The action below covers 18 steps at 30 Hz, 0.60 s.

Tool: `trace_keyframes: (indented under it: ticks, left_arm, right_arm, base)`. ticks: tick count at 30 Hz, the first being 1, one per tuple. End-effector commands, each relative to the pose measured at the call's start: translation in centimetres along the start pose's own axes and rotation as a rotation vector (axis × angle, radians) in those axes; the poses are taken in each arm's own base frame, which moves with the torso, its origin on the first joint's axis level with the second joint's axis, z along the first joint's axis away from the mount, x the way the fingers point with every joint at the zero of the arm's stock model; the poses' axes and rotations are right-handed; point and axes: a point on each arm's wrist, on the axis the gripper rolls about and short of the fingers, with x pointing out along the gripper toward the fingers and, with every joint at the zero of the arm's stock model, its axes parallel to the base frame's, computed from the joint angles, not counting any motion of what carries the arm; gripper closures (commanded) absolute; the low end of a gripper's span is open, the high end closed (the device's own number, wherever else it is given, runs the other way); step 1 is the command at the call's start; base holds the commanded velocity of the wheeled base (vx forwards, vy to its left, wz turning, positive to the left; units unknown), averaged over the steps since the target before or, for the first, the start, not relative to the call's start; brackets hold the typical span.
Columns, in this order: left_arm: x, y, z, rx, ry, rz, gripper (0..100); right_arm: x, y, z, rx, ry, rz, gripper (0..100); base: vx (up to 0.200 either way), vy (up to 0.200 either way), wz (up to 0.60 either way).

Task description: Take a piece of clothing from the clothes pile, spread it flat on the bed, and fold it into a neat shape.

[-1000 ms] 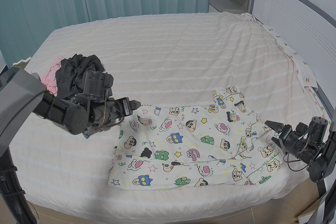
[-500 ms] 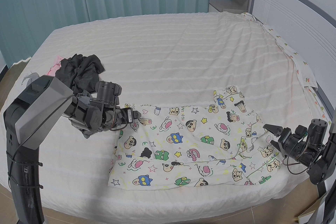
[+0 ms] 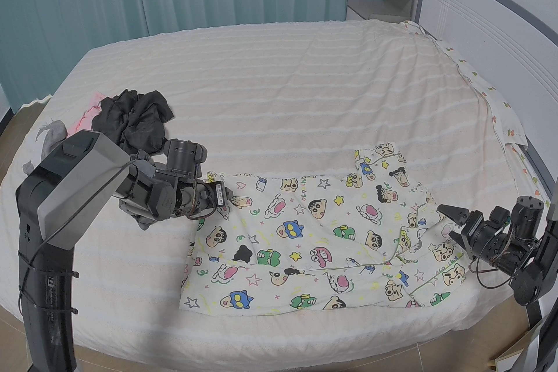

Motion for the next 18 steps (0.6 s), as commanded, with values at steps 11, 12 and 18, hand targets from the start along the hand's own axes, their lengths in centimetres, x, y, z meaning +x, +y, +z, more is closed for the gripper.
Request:
trace_keyframes:
  ticks: [11, 12, 18]
  left_arm:
    - [-1.2, 0.6, -0.4, -0.095, -0.083, 0.030, 100]
    - [-1.3, 0.7, -0.4, -0.095, -0.082, 0.032, 100]
    - [-2.4, 0.8, -0.5, -0.094, -0.080, 0.039, 100]
  right_arm:
    - [8.7, -1.3, 5.8, -0.154, -0.033, -0.021, 0]
    - [9.4, -1.5, 6.0, -0.170, -0.035, -0.019, 0]
    - [12.9, -1.5, 7.5, -0.241, 0.008, -0.043, 0]
  base:
    - [0.000, 0.000, 0.00]
    - [0.000, 0.000, 0.00]
    - [0.000, 0.000, 0.00]
